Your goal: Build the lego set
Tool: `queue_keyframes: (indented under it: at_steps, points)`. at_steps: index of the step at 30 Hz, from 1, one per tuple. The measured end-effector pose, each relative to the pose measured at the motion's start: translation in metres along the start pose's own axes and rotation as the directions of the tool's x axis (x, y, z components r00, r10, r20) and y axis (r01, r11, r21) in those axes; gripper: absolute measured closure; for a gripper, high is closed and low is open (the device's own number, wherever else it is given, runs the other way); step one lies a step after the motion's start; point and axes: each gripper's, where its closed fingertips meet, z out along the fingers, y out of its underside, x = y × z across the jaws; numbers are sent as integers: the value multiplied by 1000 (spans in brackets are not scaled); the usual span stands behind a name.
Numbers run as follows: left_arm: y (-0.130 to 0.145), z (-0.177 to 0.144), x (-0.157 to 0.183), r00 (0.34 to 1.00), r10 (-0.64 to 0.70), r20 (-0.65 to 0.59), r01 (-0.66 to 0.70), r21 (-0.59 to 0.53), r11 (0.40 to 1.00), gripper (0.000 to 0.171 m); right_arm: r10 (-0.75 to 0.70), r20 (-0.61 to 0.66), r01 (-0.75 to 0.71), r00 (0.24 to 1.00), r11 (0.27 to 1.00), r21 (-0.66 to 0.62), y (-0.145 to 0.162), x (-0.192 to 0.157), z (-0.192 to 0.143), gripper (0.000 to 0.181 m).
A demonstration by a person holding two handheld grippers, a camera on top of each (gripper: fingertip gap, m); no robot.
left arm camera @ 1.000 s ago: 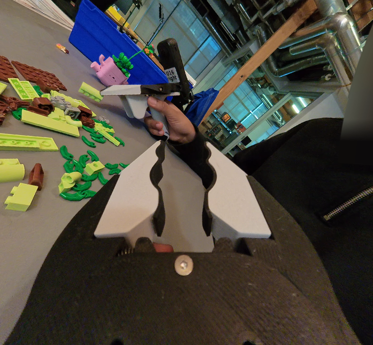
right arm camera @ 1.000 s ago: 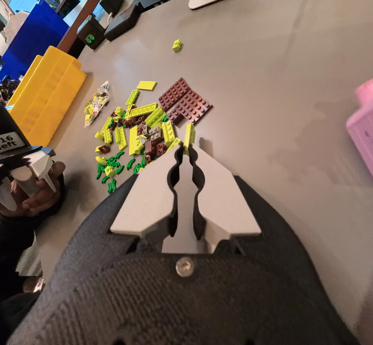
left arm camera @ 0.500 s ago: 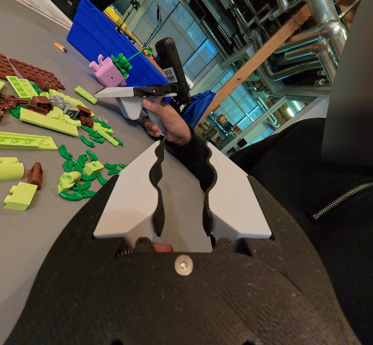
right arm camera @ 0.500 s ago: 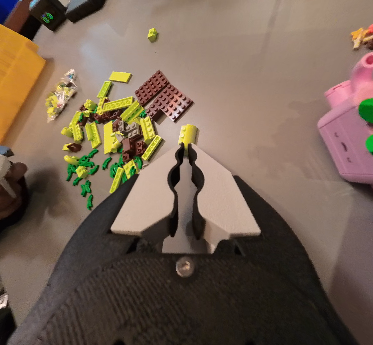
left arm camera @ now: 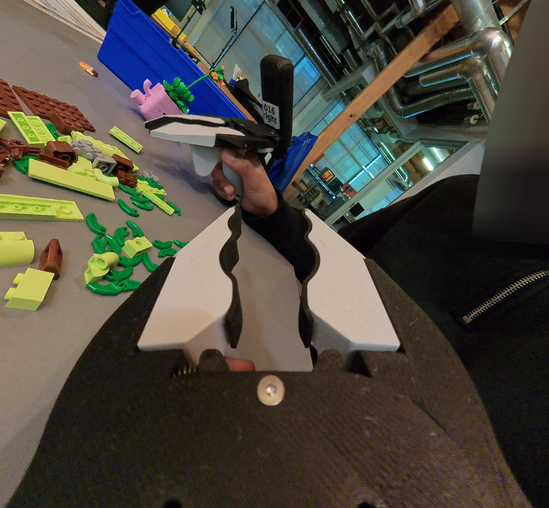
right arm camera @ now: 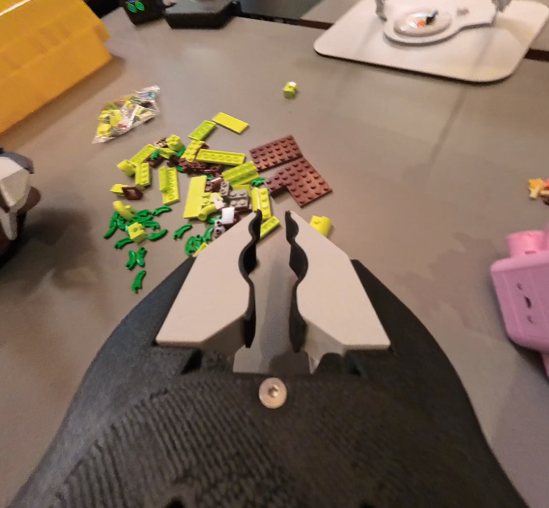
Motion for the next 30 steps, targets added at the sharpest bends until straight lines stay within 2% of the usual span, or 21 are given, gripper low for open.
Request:
queue_keyframes:
  at_steps: [9, 14, 19, 23, 26, 30]
  points:
    - [1, 1, 0, 1000, 10, 7, -10, -6, 1000, 135, -189, 19, 189, 982, 982, -18, 2, -31, 9, 167]
    - [1, 1, 0, 1000, 21, 14, -21, -6, 1000, 135, -242, 134, 238, 961, 970, 41, -8, -81, 22, 162]
    - [-2, 0, 0, 997, 69, 34, -69, 9, 998, 138, -255, 202, 278, 946, 956, -93, 8, -120, 61, 160]
    - [-2, 0, 1, 996, 83, 38, -83, 6, 997, 138, -273, 146, 299, 951, 932, -205, 19, -116, 80, 159]
    - [-2, 0, 1, 996, 82, 36, -83, 6, 997, 138, -291, 104, 307, 951, 924, -227, 19, -111, 85, 161]
    - [-2, 1, 1, 996, 86, 35, -86, 1, 996, 138, -253, 132, 278, 958, 931, -235, 21, -114, 85, 167]
